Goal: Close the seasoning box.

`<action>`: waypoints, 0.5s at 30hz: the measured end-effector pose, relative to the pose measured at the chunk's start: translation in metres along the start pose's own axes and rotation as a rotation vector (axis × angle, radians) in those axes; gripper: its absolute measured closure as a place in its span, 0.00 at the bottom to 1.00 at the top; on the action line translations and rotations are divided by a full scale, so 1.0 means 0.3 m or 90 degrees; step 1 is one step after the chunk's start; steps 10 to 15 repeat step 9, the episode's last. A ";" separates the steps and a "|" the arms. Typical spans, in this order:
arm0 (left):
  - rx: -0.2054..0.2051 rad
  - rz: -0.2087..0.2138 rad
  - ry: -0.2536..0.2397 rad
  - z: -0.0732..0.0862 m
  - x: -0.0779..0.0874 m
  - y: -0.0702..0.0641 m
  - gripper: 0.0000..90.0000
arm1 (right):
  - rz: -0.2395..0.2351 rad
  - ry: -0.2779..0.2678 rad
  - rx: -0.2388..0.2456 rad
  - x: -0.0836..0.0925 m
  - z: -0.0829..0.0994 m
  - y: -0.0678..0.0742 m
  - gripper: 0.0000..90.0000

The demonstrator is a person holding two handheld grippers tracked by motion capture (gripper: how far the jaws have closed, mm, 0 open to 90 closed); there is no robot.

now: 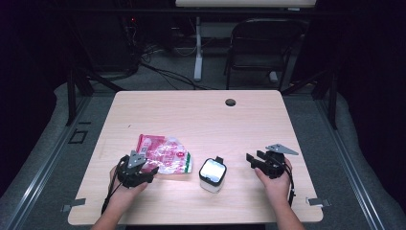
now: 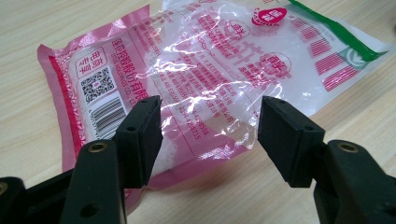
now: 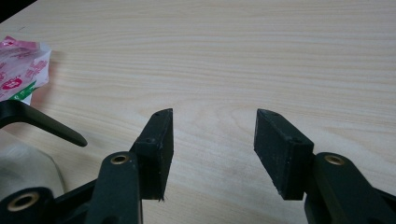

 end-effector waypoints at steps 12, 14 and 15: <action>0.003 -0.007 -0.010 -0.007 0.009 0.018 0.44 | 0.011 -0.003 -0.008 0.005 -0.001 -0.009 0.53; 0.003 -0.007 -0.010 -0.007 0.009 0.018 0.44 | 0.011 -0.003 -0.008 0.005 -0.001 -0.009 0.53; 0.003 -0.007 -0.010 -0.007 0.009 0.018 0.44 | 0.011 -0.003 -0.008 0.005 -0.001 -0.009 0.53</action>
Point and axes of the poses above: each handheld gripper's, and its own axes: x roughly backward along the jaws, z roughly out of its underside, y roughly to its left, the point moved 8 cm from there along -x, roughly forward along the jaws, and after that the axes turned 13 degrees about x, right-handed, at the moved point
